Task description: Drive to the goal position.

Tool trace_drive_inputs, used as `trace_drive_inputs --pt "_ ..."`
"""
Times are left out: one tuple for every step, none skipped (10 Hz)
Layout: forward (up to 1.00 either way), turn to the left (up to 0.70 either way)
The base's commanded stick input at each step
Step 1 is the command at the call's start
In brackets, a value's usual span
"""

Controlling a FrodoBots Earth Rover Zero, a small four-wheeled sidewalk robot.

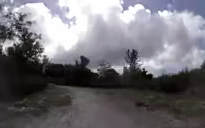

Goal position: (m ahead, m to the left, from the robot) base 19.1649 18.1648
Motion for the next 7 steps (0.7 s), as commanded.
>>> trace_drive_inputs --pt "0.70 0.00" --pt "0.70 0.00" --pt "0.70 0.00" --pt "0.70 0.00" --pt "0.70 0.00" --pt "0.70 0.00" --pt "0.70 0.00"
